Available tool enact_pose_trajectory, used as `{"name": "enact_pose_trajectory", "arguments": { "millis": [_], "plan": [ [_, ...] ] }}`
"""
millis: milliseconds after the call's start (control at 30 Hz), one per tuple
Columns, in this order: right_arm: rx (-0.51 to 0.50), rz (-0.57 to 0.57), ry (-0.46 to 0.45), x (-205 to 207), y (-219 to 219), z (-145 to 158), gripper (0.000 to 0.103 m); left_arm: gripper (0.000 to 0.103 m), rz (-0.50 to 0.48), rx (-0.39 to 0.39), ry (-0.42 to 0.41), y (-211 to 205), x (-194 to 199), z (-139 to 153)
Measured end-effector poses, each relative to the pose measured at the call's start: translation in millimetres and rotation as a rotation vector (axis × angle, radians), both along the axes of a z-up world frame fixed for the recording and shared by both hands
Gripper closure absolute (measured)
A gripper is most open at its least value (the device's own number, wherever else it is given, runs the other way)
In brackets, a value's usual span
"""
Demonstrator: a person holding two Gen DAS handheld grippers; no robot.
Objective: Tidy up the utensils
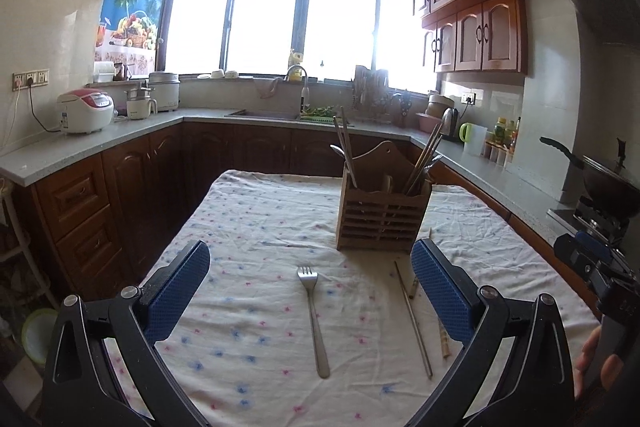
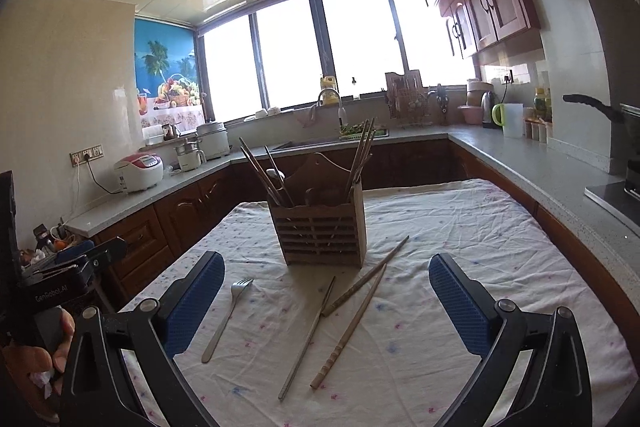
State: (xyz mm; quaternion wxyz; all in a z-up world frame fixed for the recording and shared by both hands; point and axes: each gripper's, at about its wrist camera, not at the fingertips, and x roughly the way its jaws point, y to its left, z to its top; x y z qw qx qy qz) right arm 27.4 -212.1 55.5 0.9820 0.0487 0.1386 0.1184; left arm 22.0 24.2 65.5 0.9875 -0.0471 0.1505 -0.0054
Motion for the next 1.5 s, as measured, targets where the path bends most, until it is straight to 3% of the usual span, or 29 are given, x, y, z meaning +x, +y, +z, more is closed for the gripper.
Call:
{"name": "enact_pose_trajectory", "arguments": {
  "millis": [100, 300, 433, 533, 1000, 1500],
  "plan": [
    [-0.012, -0.024, -0.026, -10.6, -0.4, -12.4, 0.000, 0.000, 0.019, 0.020, 0.006, -5.3, -3.2, -12.3],
    [-0.043, -0.049, -0.015, -15.5, 0.9, -35.5, 0.000, 0.000, 0.015, 0.018, 0.124, -14.0, -0.1, -48.9],
    [-0.053, -0.044, 0.017, -16.5, 0.0, -45.2, 0.000, 0.000, 0.014, 0.075, 0.127, -24.6, -5.0, -61.9],
    [-0.051, -0.042, 0.030, -18.4, -1.1, -50.7, 0.000, 0.000, 0.027, 0.101, 0.107, -28.4, -9.4, -63.6],
    [-0.041, -0.019, 0.044, -26.8, -0.3, -59.9, 0.000, 0.000, 0.062, 0.083, 0.121, -19.4, -14.2, -71.6],
    [-0.042, -0.001, 0.005, -32.6, 2.3, -57.3, 0.000, 0.000, 0.070, 0.082, 0.107, -17.5, -17.5, -67.9]
  ]
}}
